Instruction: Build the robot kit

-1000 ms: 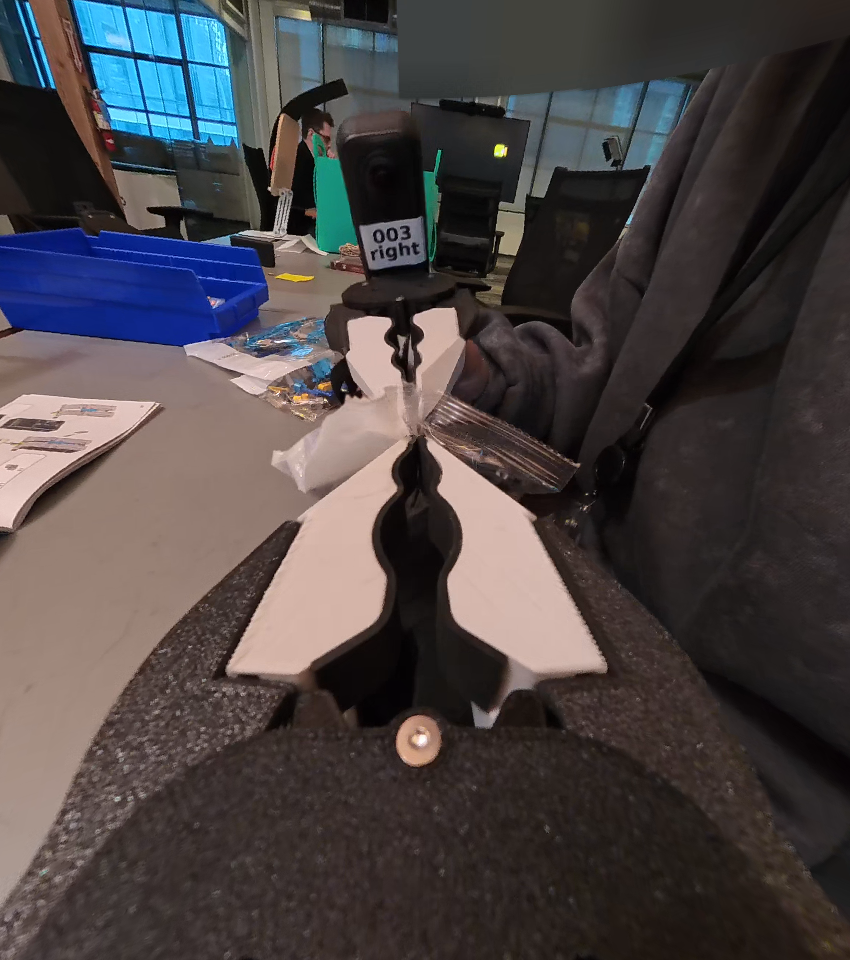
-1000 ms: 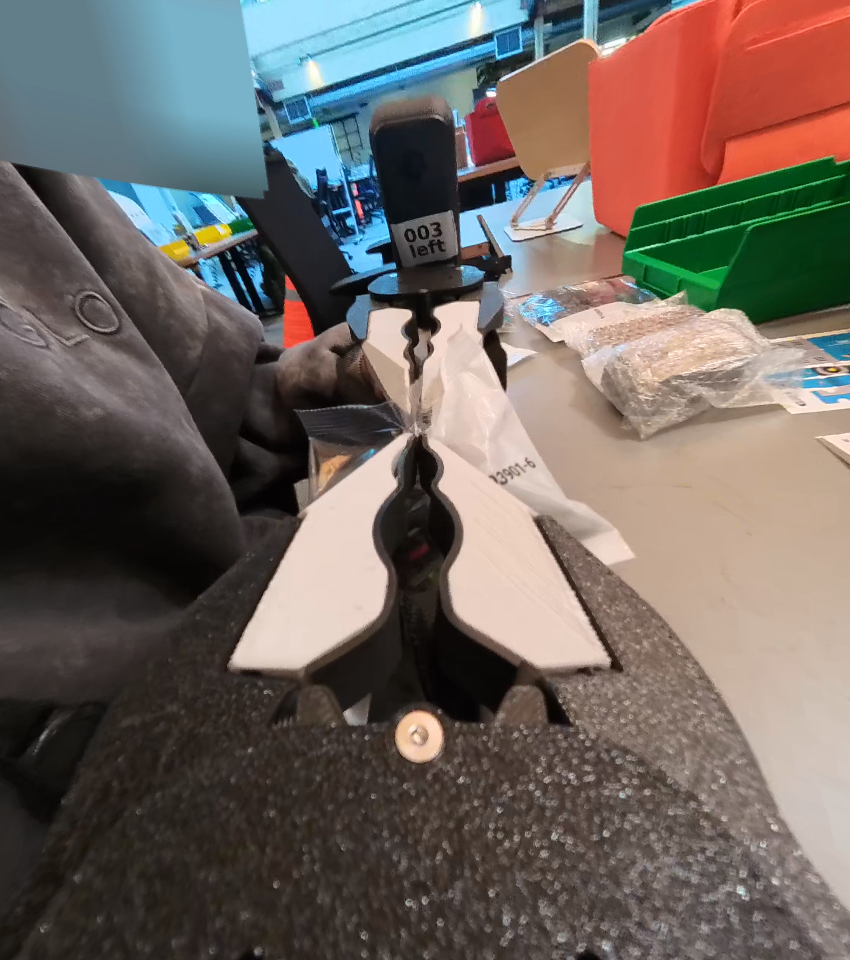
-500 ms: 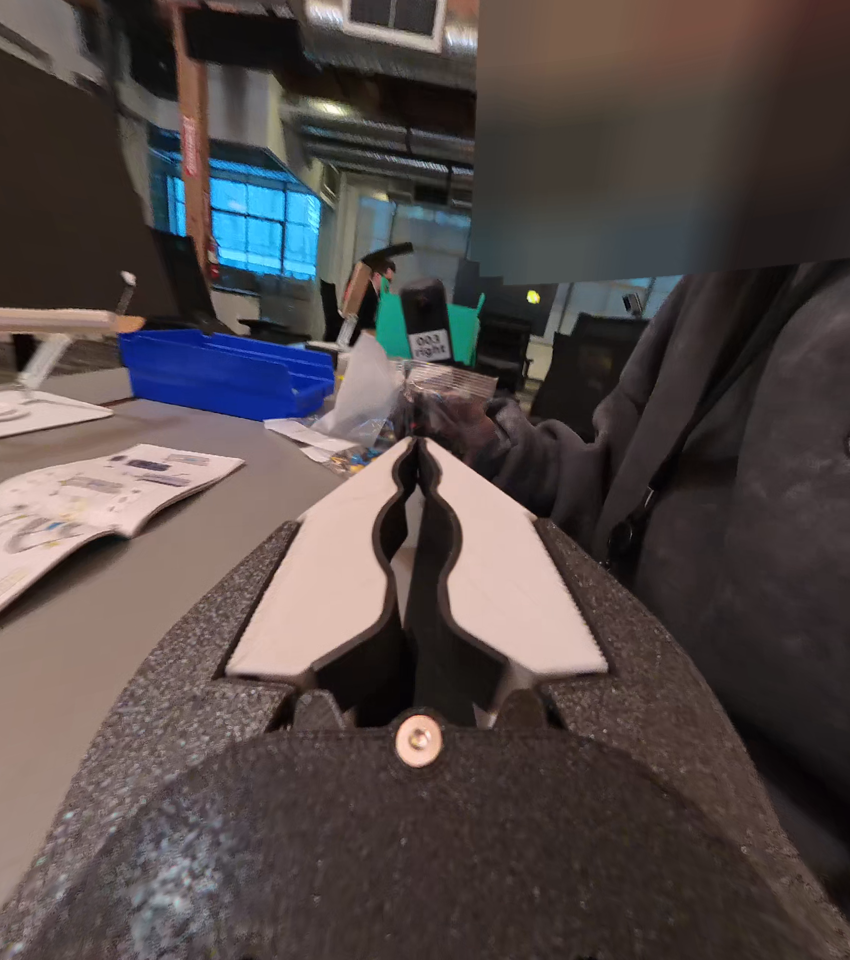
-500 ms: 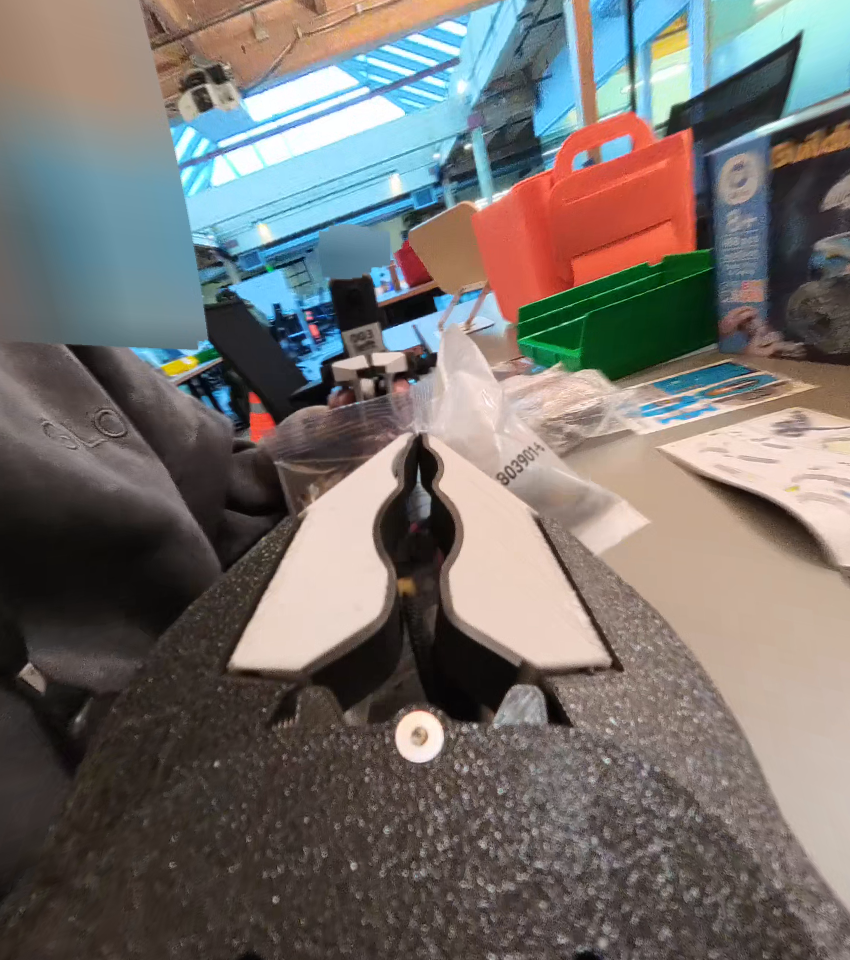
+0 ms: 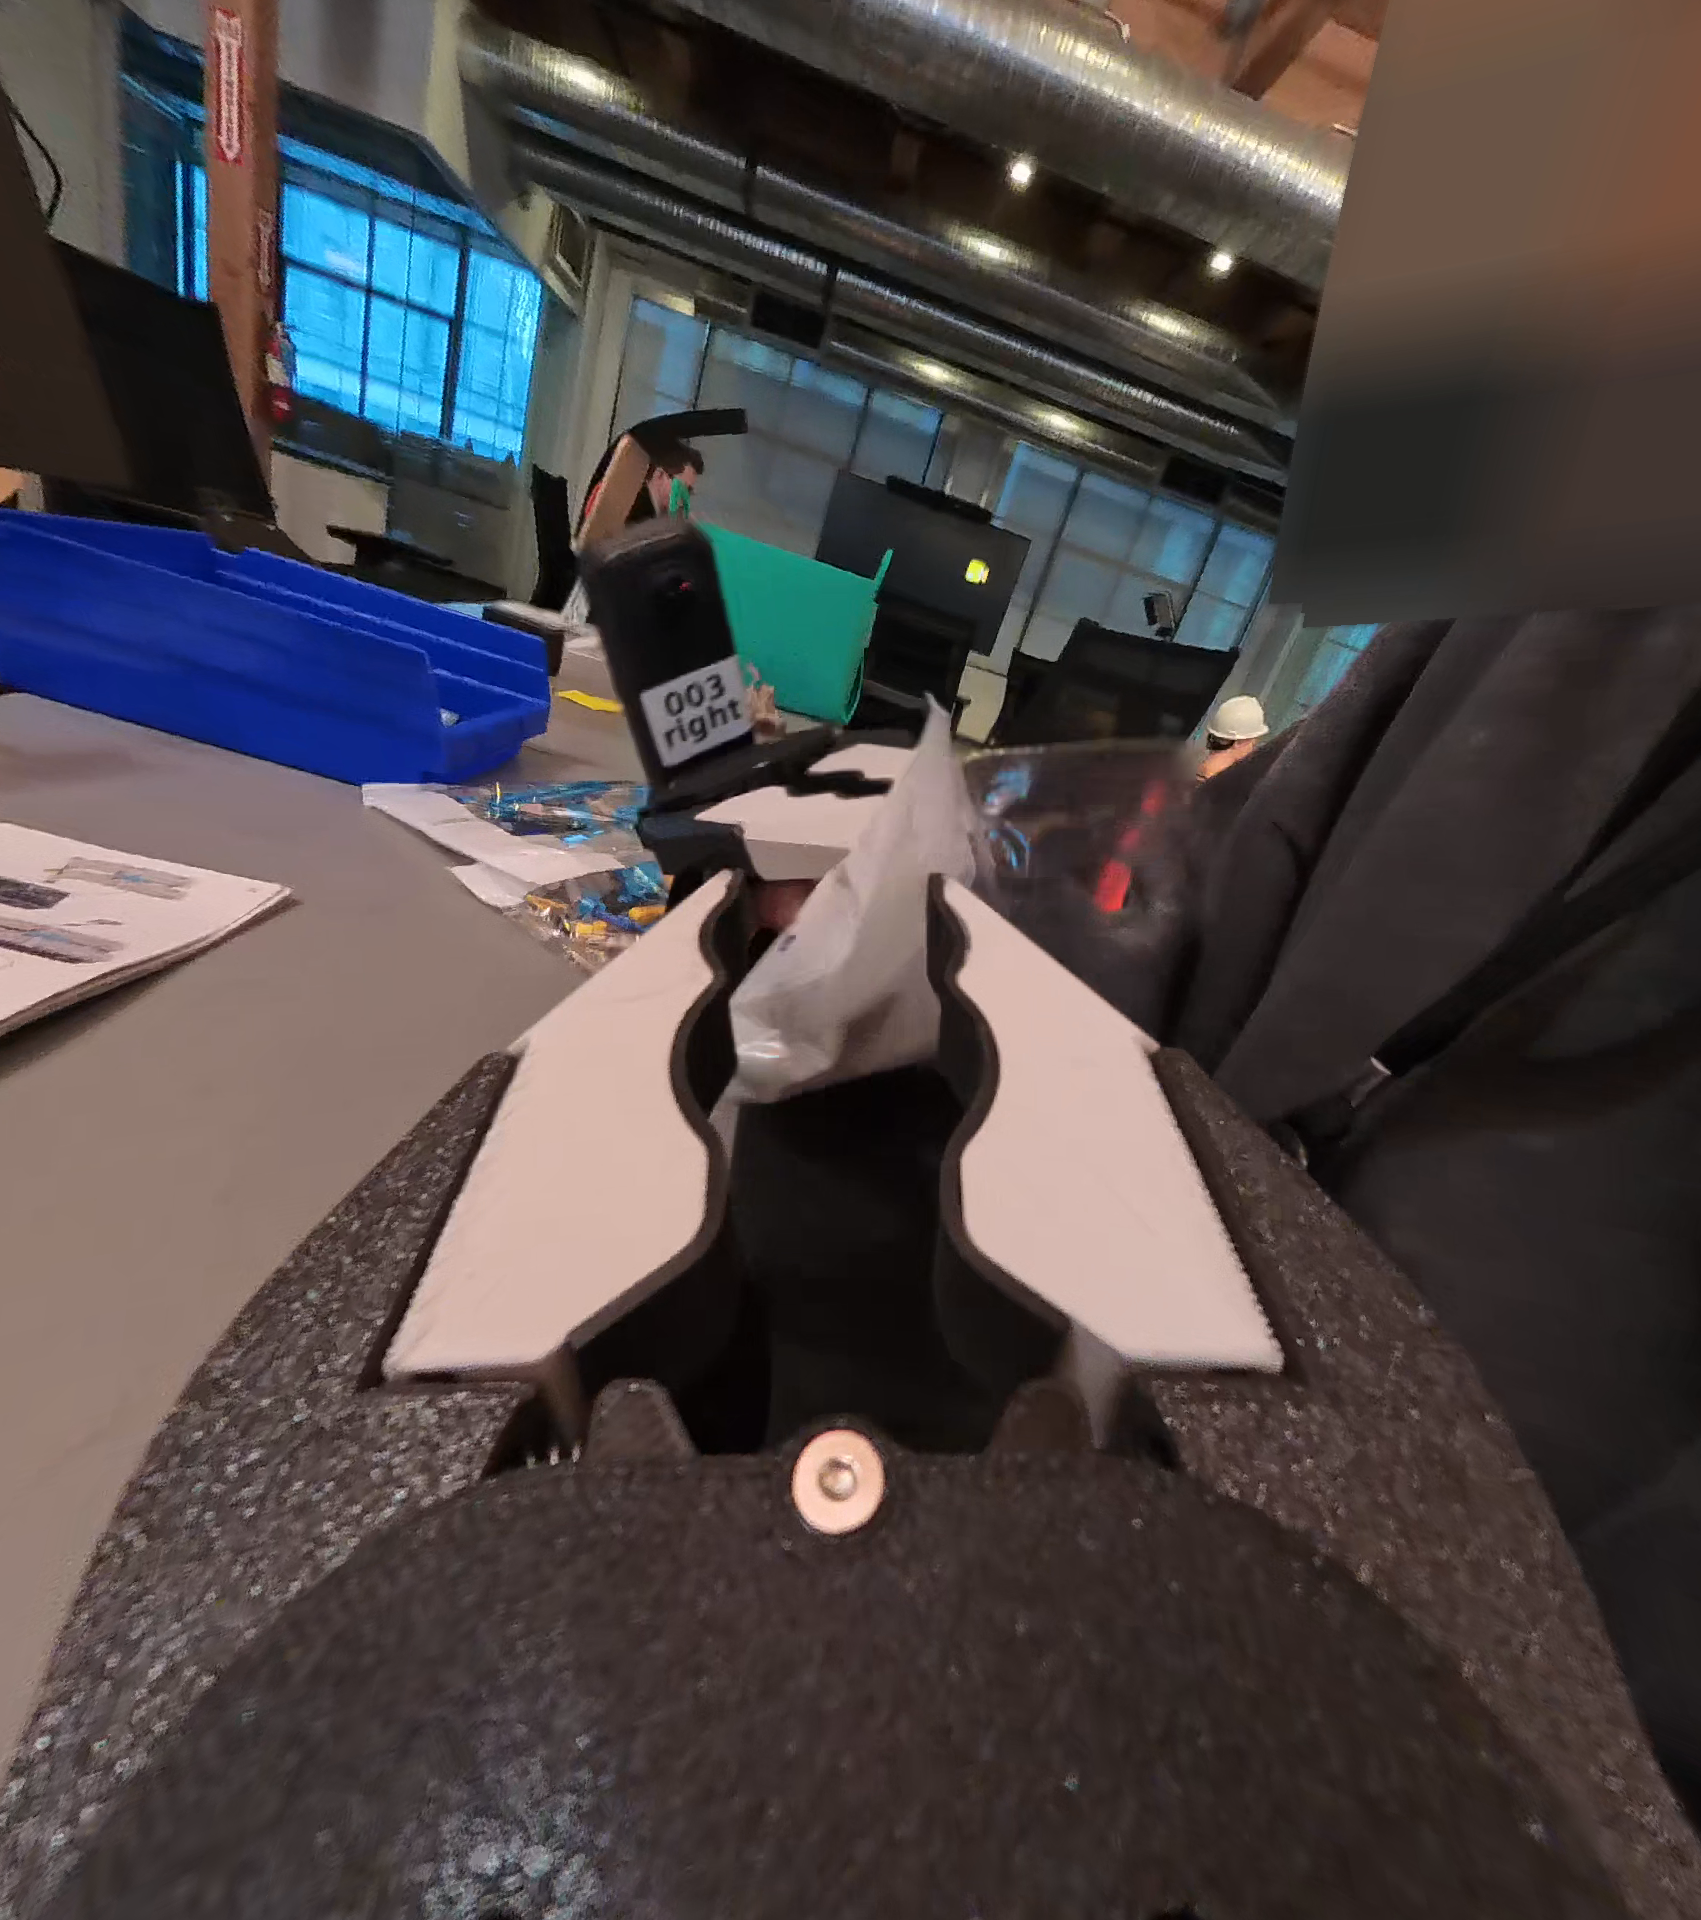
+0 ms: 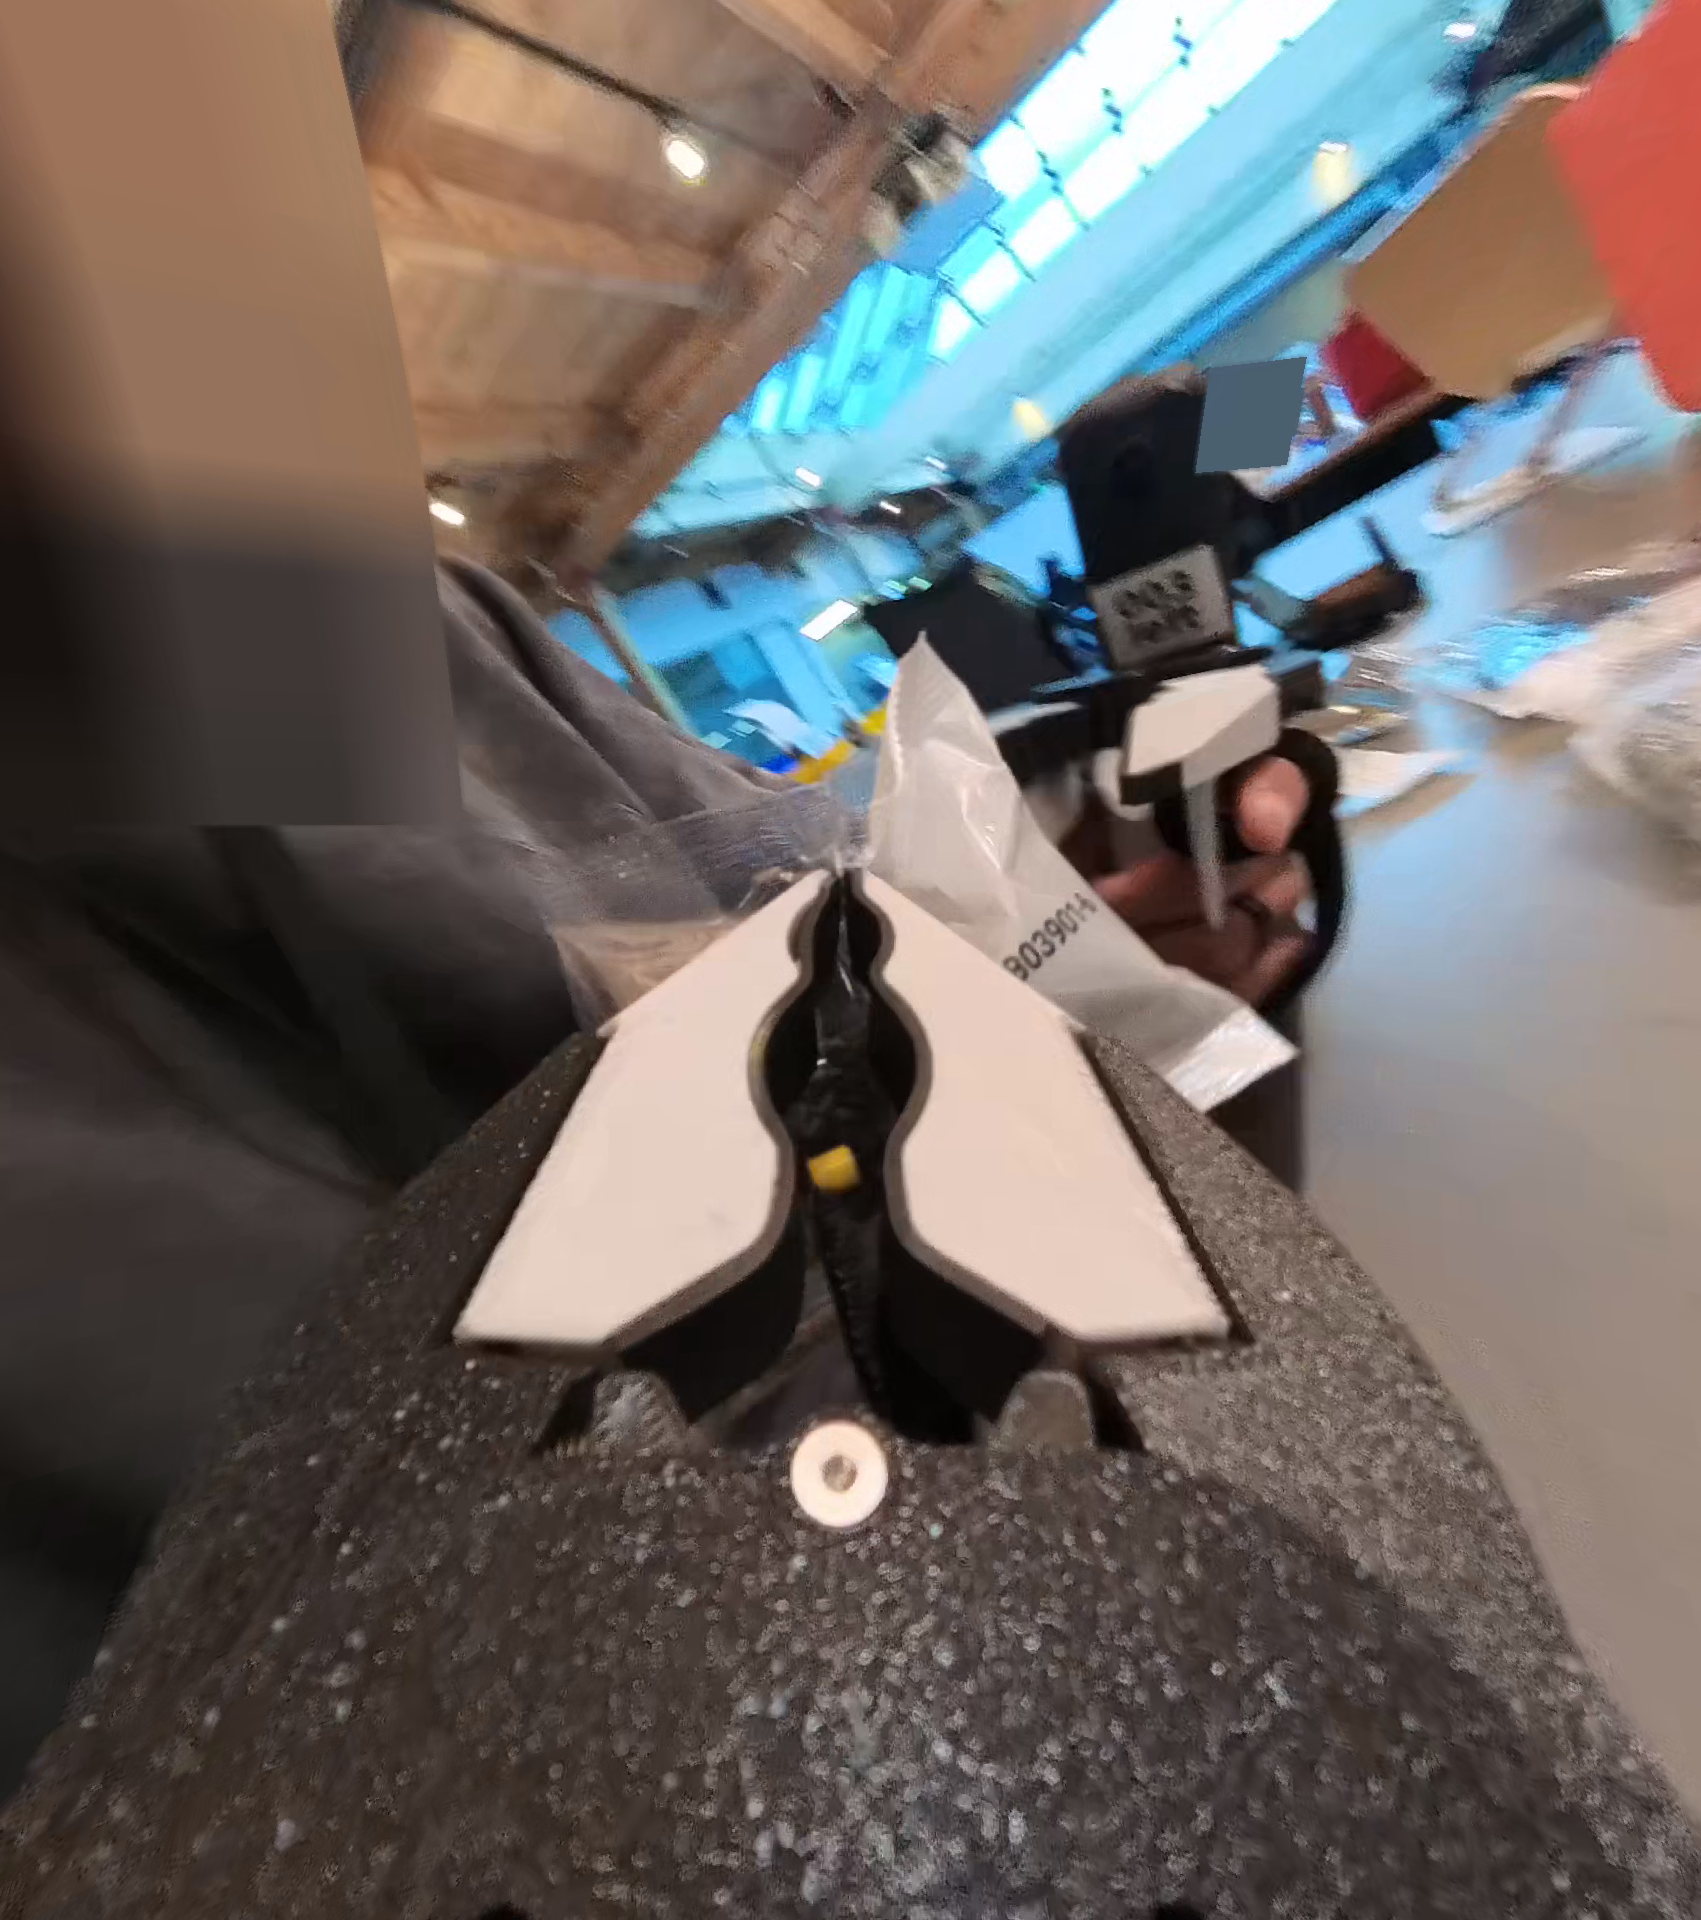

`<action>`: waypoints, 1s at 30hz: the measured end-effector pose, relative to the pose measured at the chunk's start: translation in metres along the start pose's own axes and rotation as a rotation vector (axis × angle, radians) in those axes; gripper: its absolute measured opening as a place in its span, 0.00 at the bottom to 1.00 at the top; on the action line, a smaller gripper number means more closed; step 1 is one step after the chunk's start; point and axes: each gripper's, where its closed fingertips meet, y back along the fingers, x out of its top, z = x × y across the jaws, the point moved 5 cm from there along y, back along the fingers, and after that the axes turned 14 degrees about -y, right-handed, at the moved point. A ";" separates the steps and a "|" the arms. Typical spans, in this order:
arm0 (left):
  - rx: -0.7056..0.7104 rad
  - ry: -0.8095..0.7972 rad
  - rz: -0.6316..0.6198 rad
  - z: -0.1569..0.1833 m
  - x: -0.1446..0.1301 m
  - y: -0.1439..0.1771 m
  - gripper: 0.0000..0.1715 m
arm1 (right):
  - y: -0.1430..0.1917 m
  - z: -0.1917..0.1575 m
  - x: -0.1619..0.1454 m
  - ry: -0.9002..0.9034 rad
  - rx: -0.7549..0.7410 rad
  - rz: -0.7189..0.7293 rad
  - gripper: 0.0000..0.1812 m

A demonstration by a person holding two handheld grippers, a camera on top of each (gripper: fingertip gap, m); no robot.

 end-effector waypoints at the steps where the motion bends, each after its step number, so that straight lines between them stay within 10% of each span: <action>1: 0.003 -0.010 0.025 0.002 0.003 0.002 0.19 | 0.002 -0.003 0.001 -0.024 0.036 0.011 0.00; 14: -0.028 -0.016 -0.012 0.011 -0.003 0.004 0.00 | 0.004 0.005 -0.007 -0.052 -0.037 -0.003 0.03; 22: 0.223 0.139 0.017 -0.031 -0.007 0.029 0.00 | 0.061 0.004 0.038 0.157 -0.322 0.414 0.24; 30: 0.317 0.144 -0.033 -0.041 -0.013 0.032 0.00 | 0.006 0.006 0.046 0.450 -0.855 -0.018 0.25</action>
